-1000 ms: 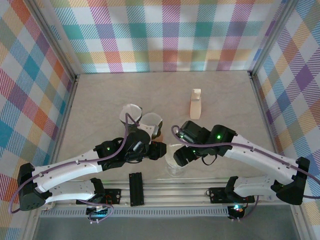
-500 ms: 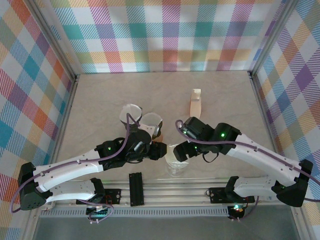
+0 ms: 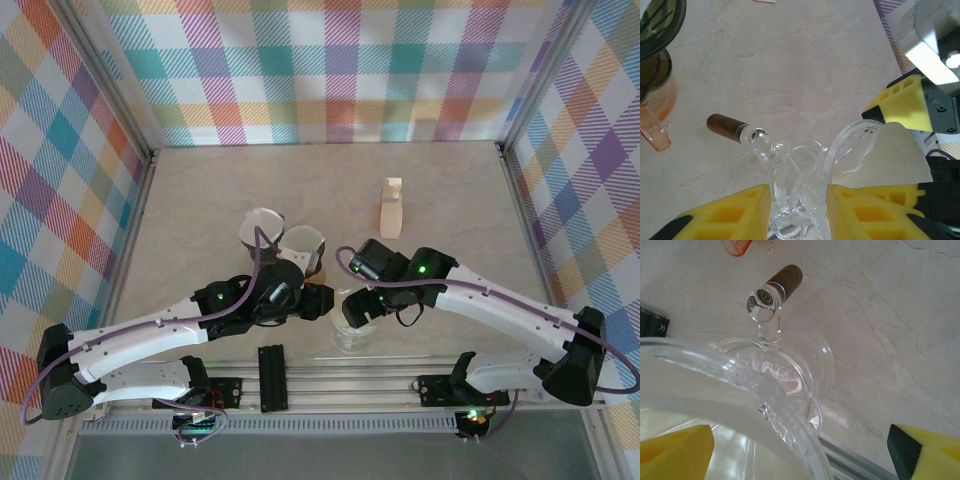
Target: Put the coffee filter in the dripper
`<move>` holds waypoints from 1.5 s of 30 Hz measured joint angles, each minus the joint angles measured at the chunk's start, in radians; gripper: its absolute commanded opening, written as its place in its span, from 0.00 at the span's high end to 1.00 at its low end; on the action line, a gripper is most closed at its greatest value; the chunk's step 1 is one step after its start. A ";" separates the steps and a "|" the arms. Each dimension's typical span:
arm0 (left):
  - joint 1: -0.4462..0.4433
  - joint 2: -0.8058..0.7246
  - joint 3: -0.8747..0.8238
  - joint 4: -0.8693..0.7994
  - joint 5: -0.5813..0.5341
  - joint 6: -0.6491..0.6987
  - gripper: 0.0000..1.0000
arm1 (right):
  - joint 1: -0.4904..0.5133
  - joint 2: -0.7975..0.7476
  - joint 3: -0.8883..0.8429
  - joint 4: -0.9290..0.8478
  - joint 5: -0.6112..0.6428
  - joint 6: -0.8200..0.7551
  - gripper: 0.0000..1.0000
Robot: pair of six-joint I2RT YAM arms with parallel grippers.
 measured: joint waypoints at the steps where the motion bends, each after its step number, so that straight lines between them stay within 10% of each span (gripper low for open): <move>1: 0.000 0.001 0.000 0.000 0.000 0.000 0.65 | -0.003 0.002 -0.003 0.003 0.000 0.000 0.09; 45: 0.000 0.015 -0.027 0.052 0.027 -0.027 0.66 | -0.016 0.032 -0.078 0.069 0.019 0.003 0.08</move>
